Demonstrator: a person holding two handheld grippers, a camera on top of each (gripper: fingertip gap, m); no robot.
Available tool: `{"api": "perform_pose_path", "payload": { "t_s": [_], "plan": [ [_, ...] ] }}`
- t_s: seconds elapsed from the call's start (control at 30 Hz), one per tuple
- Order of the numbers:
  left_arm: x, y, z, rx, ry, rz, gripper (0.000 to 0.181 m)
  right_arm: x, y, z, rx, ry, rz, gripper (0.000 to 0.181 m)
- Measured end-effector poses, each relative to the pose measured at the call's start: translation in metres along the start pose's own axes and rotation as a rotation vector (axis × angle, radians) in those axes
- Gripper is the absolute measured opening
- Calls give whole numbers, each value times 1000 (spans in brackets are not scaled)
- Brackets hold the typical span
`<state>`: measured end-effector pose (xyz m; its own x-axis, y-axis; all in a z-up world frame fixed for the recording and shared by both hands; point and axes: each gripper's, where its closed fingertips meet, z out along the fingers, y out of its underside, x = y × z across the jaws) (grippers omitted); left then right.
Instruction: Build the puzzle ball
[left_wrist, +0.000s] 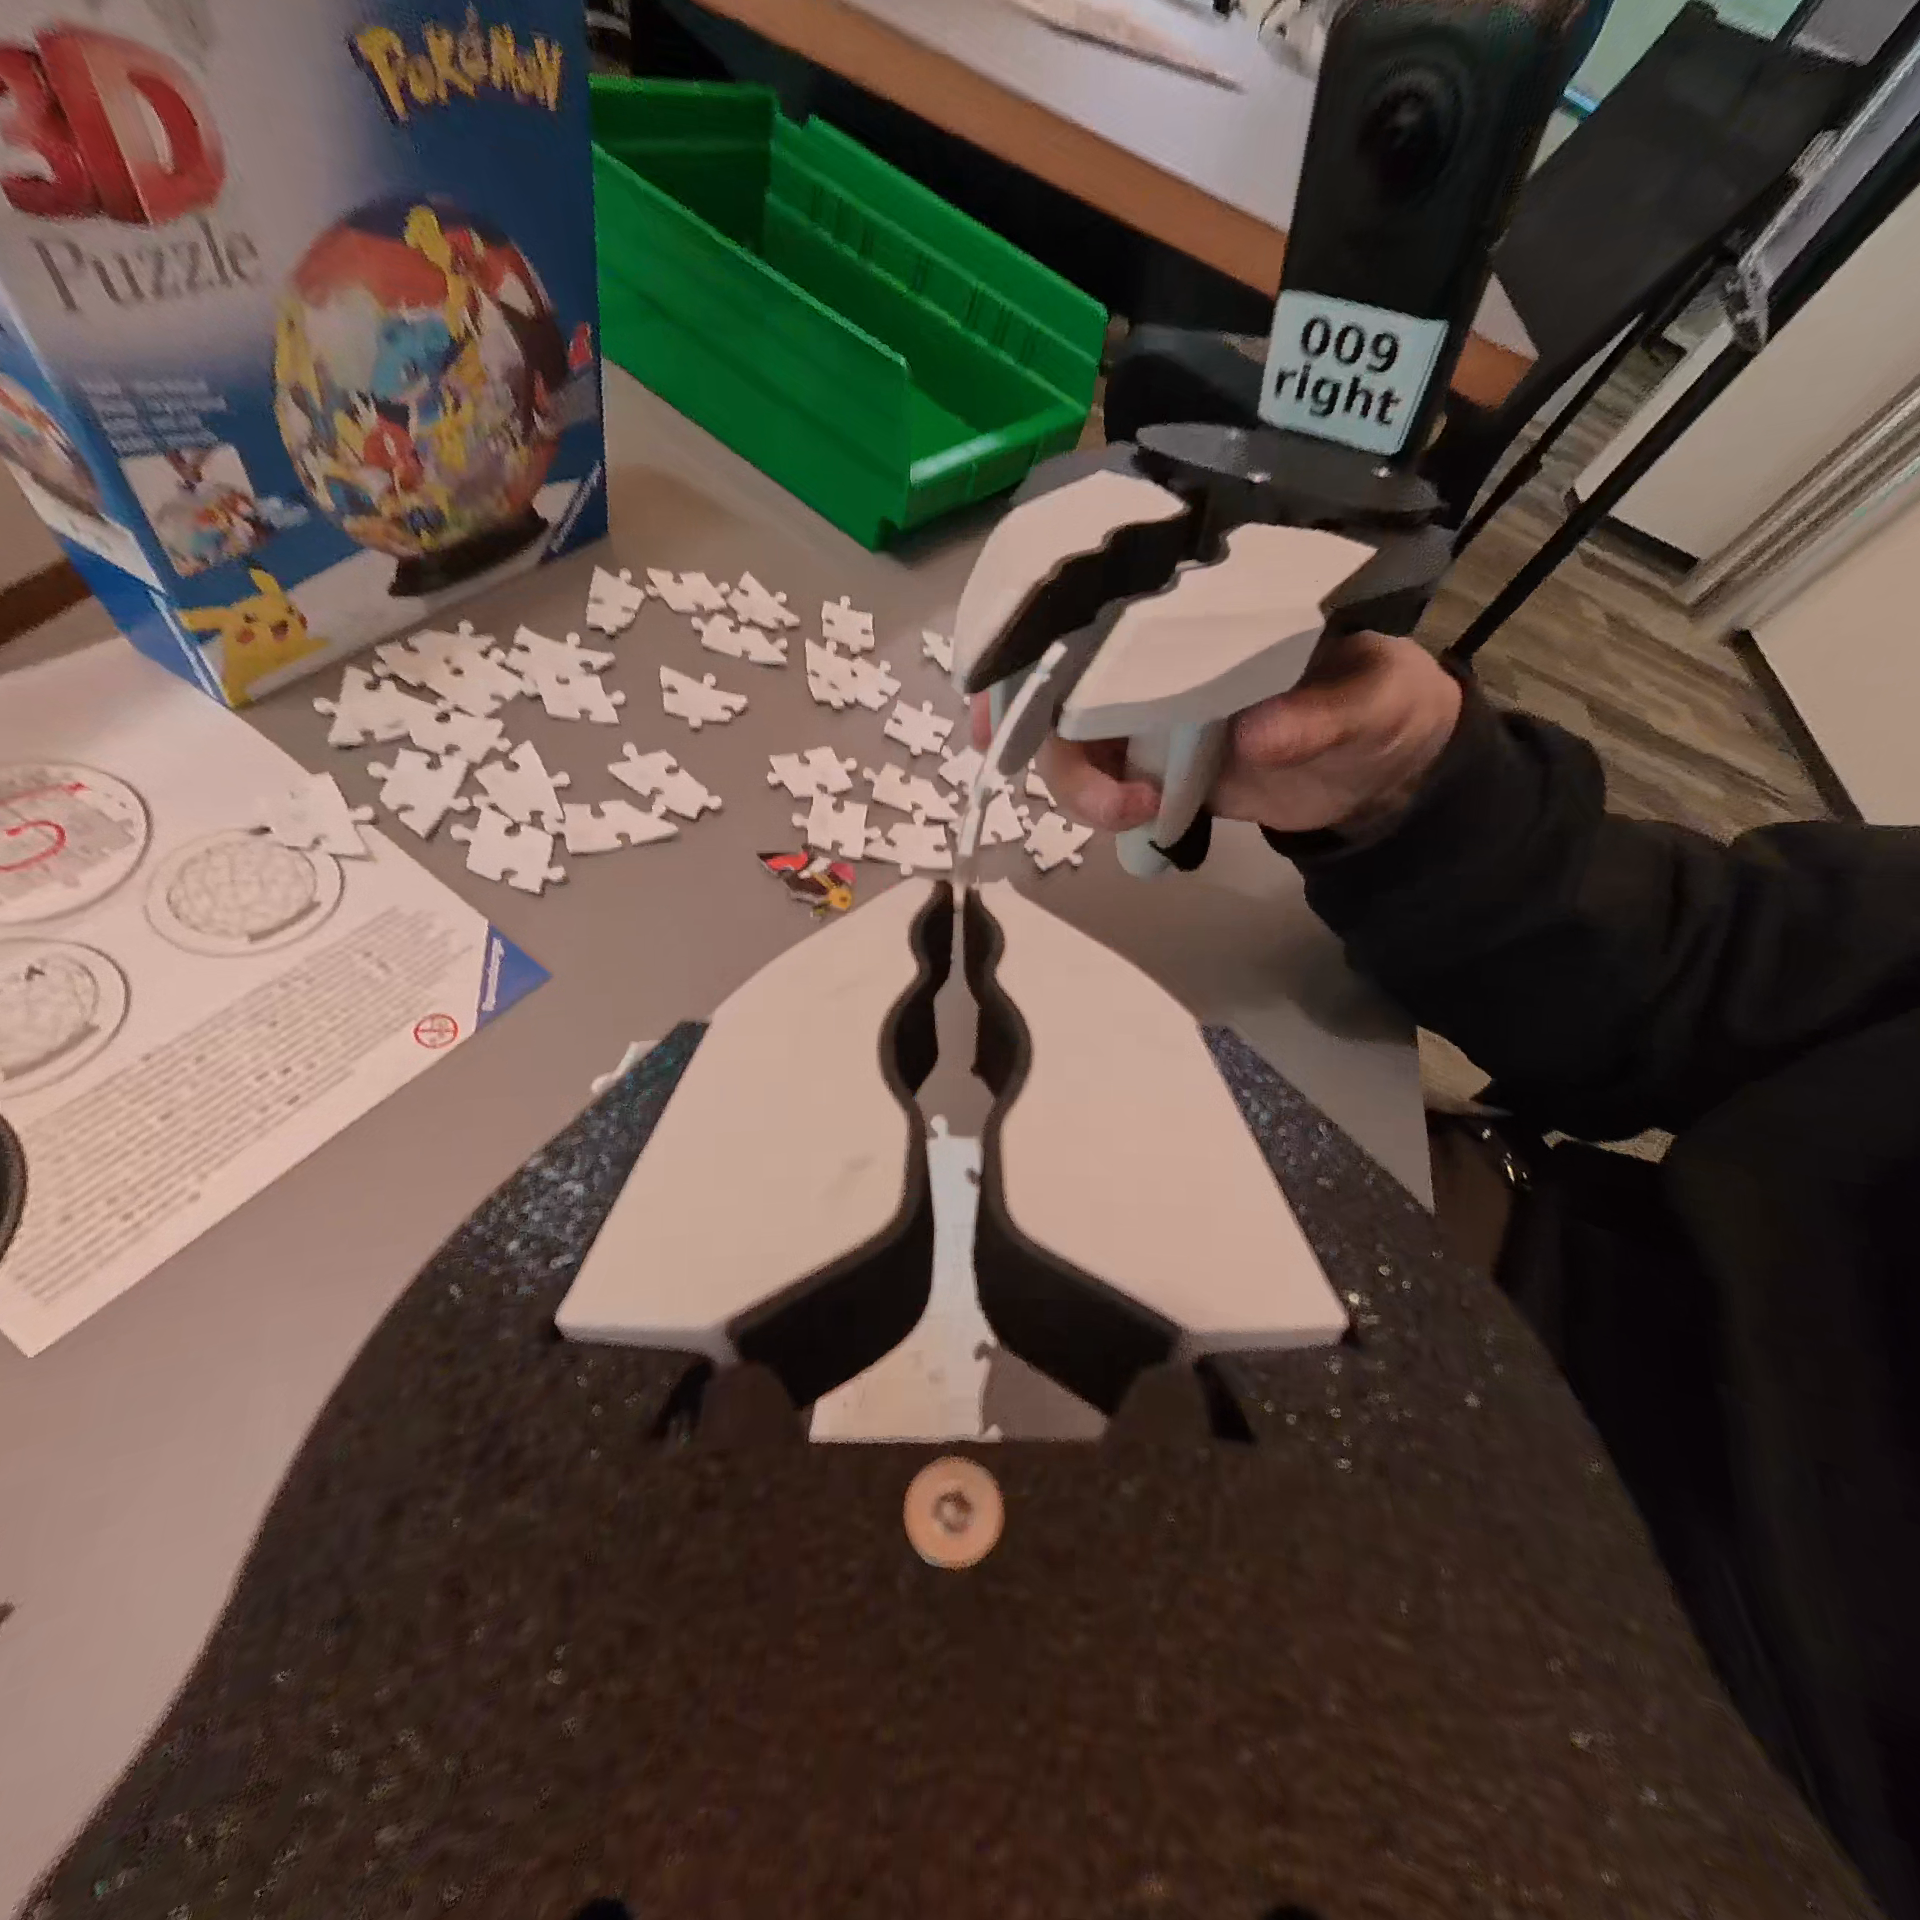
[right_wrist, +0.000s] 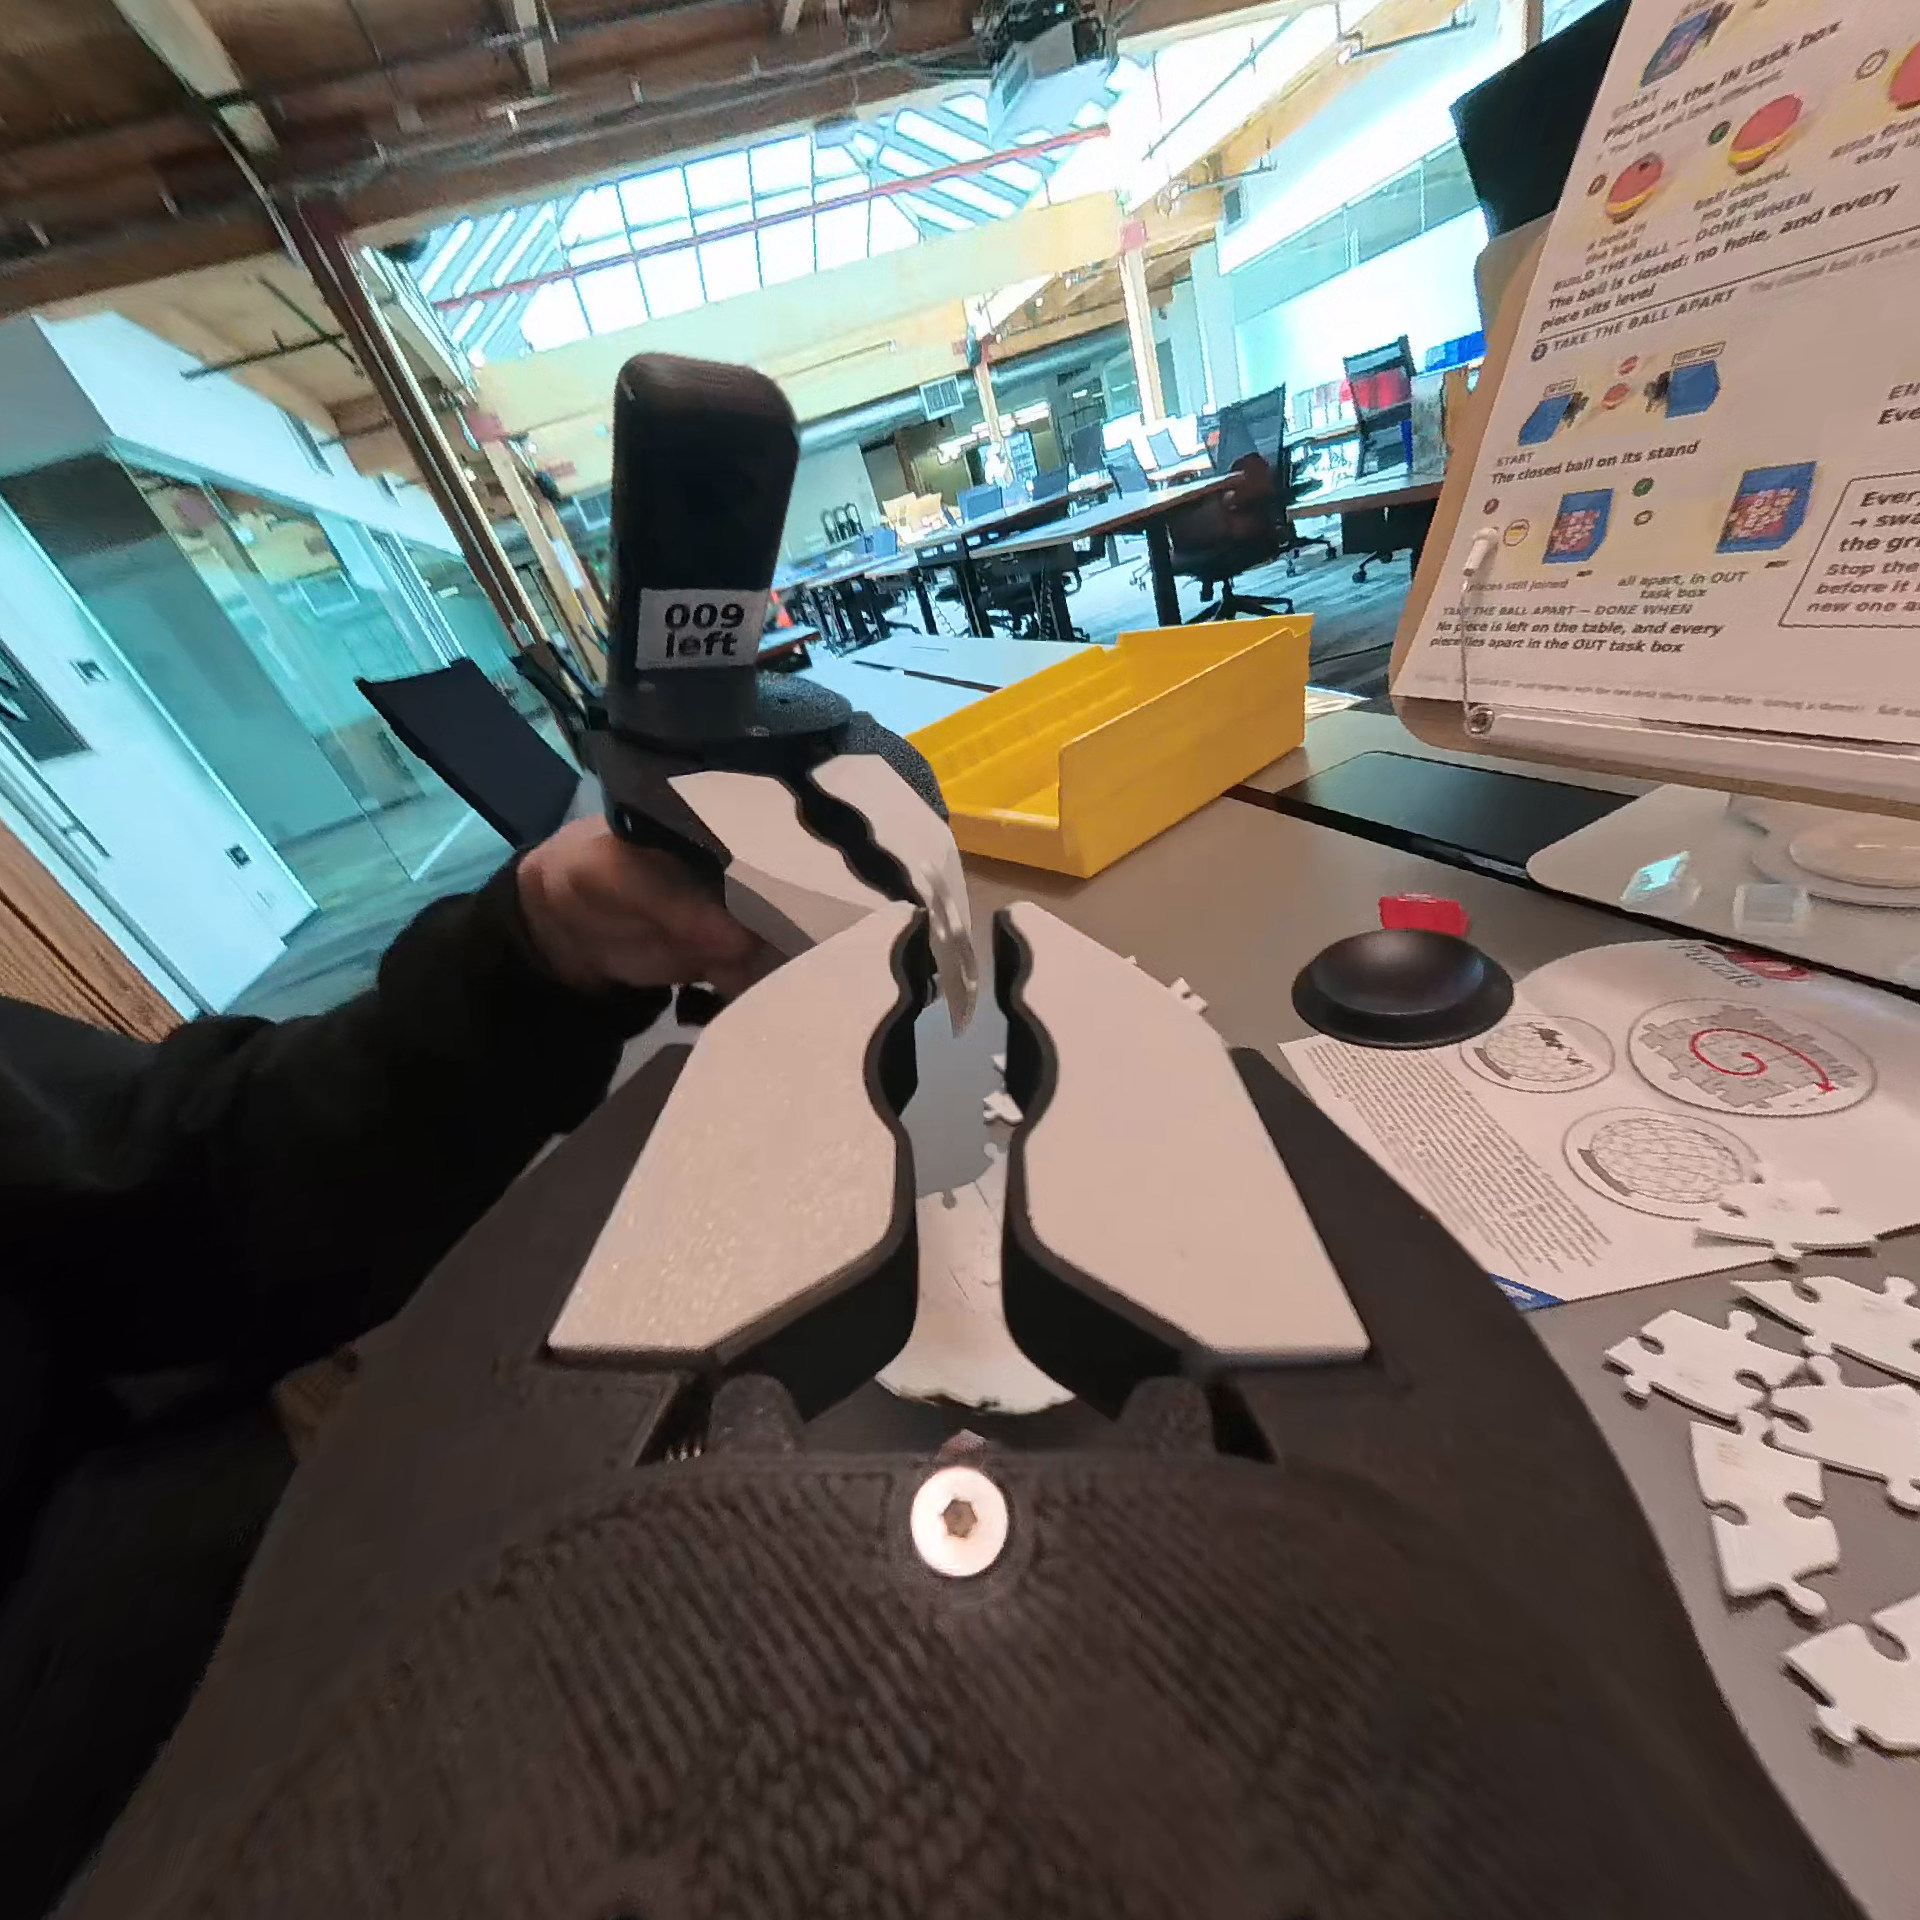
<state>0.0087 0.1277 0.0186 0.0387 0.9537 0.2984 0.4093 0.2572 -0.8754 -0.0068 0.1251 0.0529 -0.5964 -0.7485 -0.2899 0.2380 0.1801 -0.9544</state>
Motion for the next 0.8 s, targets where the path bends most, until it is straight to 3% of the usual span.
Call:
{"api": "perform_pose_path", "payload": {
  "t_s": [0.1, 0.2, 0.43, 0.63, 0.7, 0.8],
  "plan": [
    [-1, 10, 5, -49, 24, -20, 1, 2, 17, 4, -100, 13, -62, 21],
    [-6, 18, 9, -85, 12, -24, 1, 6, 34, 8, -197, 36, -125, 4],
    [-26, 29, 12, -114, -112, 67, 1, 21, 50, 12, -198, 92, -34, 3],
    [-62, 38, -7, -182, -265, 148, 34, 53, 78, 0, -276, 271, 115, 2],
    [-72, 42, -12, -210, -230, 122, 50, 55, 89, -1, -298, 271, 176, 2],
    [-86, 59, -13, -321, -139, 139, 55, 57, 99, 2, -315, 276, 238, 2]
  ]
}}
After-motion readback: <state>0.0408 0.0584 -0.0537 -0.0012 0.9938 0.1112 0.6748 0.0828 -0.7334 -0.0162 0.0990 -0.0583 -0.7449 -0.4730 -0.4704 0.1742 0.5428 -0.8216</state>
